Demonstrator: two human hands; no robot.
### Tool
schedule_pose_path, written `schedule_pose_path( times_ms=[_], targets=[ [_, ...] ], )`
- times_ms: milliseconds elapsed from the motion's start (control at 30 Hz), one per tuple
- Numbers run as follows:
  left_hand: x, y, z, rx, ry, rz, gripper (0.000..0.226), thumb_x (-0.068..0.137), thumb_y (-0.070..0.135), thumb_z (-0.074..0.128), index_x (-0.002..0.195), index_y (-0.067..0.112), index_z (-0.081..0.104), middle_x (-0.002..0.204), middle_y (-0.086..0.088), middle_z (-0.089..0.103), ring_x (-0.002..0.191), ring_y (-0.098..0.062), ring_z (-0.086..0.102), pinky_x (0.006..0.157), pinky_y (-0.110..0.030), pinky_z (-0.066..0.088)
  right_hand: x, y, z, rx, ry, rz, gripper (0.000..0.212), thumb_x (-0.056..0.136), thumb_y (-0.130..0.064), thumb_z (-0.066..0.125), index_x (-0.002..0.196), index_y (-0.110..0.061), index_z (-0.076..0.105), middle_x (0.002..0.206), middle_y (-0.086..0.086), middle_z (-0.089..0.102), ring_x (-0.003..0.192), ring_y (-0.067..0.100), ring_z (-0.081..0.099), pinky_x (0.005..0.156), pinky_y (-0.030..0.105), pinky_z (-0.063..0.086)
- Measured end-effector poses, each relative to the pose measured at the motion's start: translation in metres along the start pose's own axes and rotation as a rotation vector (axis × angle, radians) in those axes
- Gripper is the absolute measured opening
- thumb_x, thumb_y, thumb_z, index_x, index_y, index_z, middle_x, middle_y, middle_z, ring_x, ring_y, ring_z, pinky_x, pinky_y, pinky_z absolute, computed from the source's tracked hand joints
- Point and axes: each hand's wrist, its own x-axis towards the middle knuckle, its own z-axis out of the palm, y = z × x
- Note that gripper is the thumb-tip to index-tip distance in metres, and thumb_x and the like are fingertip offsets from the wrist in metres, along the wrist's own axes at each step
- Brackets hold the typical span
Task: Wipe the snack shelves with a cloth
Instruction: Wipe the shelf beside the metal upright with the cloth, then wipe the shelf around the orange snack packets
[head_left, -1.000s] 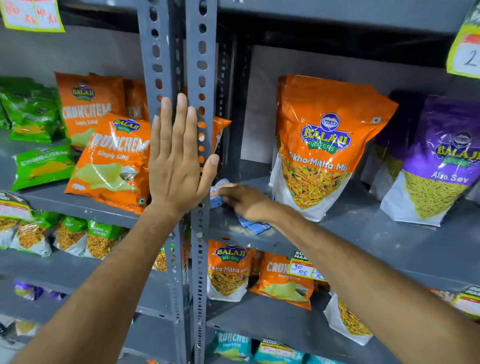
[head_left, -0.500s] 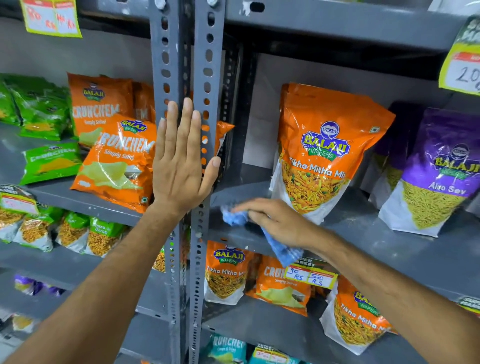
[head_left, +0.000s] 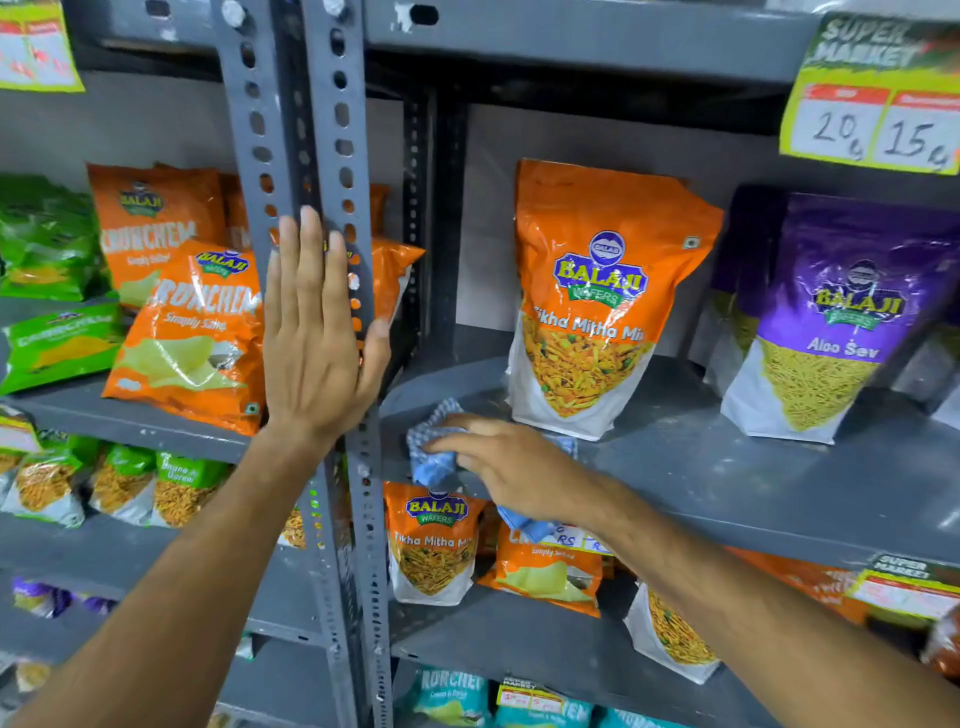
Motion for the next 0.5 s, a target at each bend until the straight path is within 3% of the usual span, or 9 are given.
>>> schedule_pose_path(
  times_ms=[100, 200, 367, 500],
  targets=[
    [-0.028, 0.033, -0.001, -0.084, -0.084, 0.138, 0.066, 0.104, 0.018, 0.053, 0.159, -0.007, 0.027, 0.17, -0.026, 0.018, 0.161, -0.043, 0.013, 0.131, -0.058, 0.018, -0.042, 0.005, -0.012, 0.016, 0.024, 0.032, 0.039, 0.102, -0.017, 0.051, 0.136, -0.034, 0.058, 0.146, -0.007, 0.053, 0.13, 0.017, 0.053, 0.102, 0.037, 0.048],
    [-0.06, 0.077, 0.008, -0.224, -0.287, 0.191, 0.069, 0.103, 0.021, 0.056, 0.16, -0.007, 0.028, 0.172, -0.023, 0.018, 0.162, -0.038, 0.017, 0.13, -0.056, 0.024, -0.076, 0.015, -0.023, 0.005, 0.032, 0.072, 0.036, 0.103, -0.016, 0.05, 0.134, -0.031, 0.06, 0.143, -0.008, 0.054, 0.129, 0.014, 0.052, 0.102, 0.035, 0.047],
    [-0.083, 0.113, 0.03, -0.206, -0.701, -0.061, 0.092, 0.103, 0.072, 0.024, 0.167, 0.007, 0.014, 0.176, -0.01, 0.011, 0.163, -0.025, 0.011, 0.132, -0.042, 0.015, -0.13, 0.036, -0.043, 0.018, 0.03, 0.184, 0.043, 0.103, -0.015, 0.051, 0.136, -0.042, 0.057, 0.154, -0.013, 0.045, 0.14, 0.011, 0.045, 0.108, 0.03, 0.044],
    [-0.077, 0.124, 0.035, -0.083, -0.96, -0.178, 0.122, 0.083, 0.094, 0.003, 0.167, 0.005, 0.006, 0.177, -0.014, 0.002, 0.164, -0.024, 0.002, 0.133, -0.04, 0.005, -0.159, 0.054, -0.058, 0.197, 0.083, 0.244, 0.039, 0.102, -0.012, 0.049, 0.128, -0.035, 0.066, 0.14, -0.01, 0.06, 0.131, 0.006, 0.054, 0.108, 0.026, 0.043]
  ],
)
